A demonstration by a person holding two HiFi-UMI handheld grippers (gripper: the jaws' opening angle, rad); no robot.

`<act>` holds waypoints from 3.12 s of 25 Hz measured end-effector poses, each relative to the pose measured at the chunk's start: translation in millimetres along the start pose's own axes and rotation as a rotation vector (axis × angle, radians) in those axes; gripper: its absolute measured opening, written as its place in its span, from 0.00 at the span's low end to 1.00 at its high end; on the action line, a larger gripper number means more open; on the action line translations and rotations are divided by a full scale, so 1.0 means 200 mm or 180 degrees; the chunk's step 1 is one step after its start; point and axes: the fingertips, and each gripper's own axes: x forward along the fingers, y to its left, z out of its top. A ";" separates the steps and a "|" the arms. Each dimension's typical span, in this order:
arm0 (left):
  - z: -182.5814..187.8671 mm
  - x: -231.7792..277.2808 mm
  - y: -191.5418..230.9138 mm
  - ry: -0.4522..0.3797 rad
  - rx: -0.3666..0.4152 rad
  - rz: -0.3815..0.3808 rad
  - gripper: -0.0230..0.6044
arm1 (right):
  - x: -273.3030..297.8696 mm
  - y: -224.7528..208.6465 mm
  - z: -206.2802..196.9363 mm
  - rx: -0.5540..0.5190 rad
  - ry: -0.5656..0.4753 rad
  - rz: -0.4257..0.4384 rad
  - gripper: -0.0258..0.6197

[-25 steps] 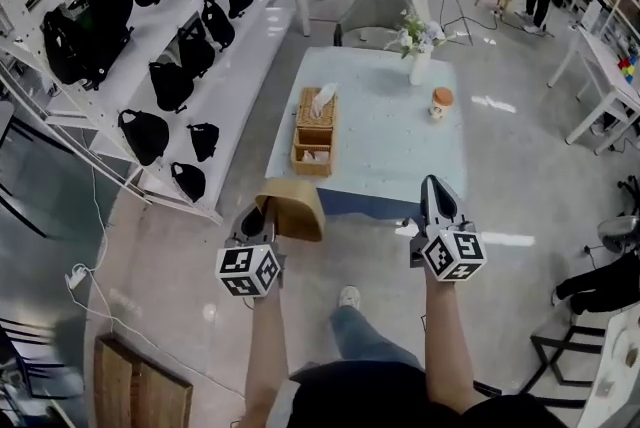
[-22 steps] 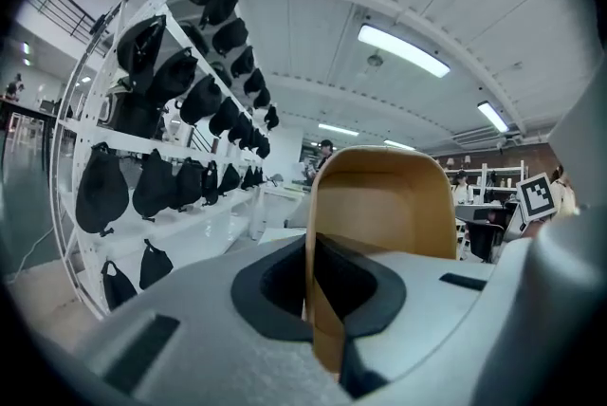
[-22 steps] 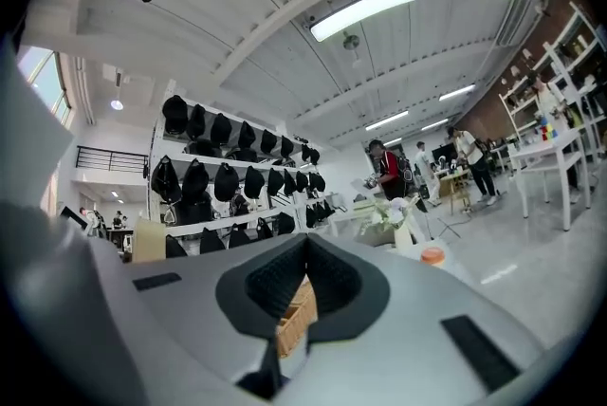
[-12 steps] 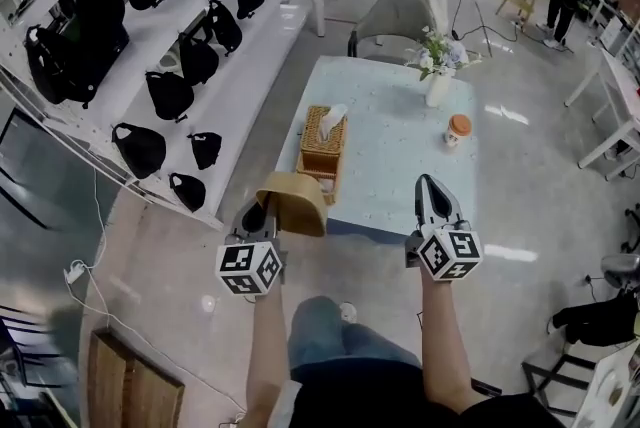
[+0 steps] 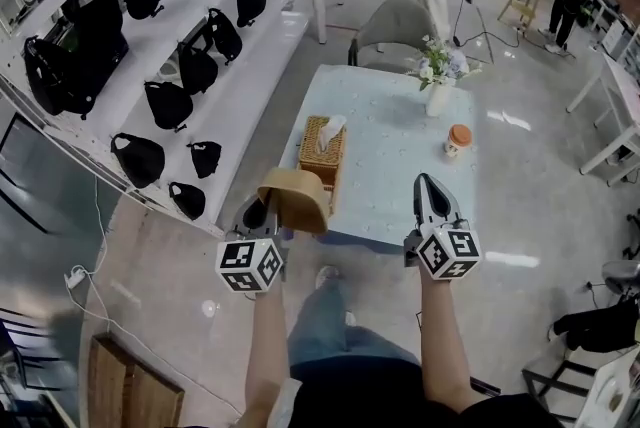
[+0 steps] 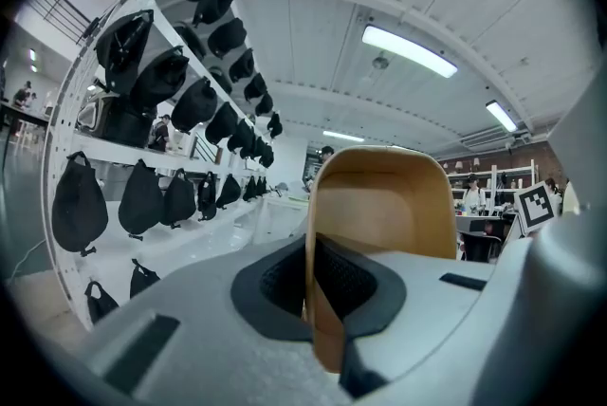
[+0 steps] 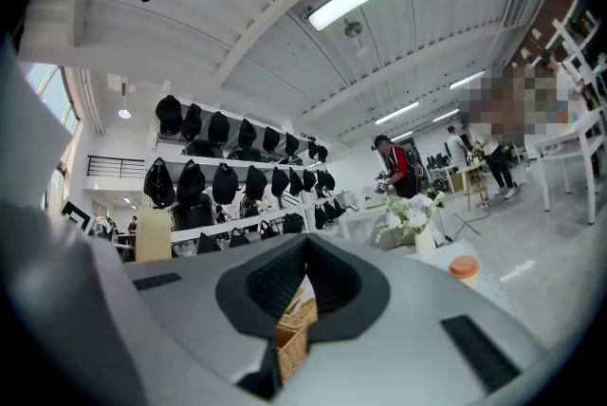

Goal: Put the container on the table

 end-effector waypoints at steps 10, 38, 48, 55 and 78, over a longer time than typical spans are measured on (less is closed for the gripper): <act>0.05 0.20 0.03 0.0013 -0.0067 -0.0073 0.05 | 0.18 -0.03 0.01 0.0013 -0.0029 0.0014 0.04; 0.17 1.67 0.22 0.0608 -0.0213 -0.0424 0.05 | 1.36 -0.27 0.01 -0.0021 0.0233 0.0050 0.04; 0.02 2.20 0.32 0.1056 -0.0175 -0.0522 0.05 | 1.76 -0.44 -0.14 -0.0044 0.0442 0.0036 0.04; -0.07 2.49 0.34 0.1267 -0.0159 -0.0602 0.05 | 2.02 -0.50 -0.26 -0.0087 0.0613 0.0117 0.04; -0.81 2.98 0.46 0.2589 -0.0385 -0.0537 0.05 | 2.42 -0.79 -0.87 0.0040 0.1405 0.0040 0.04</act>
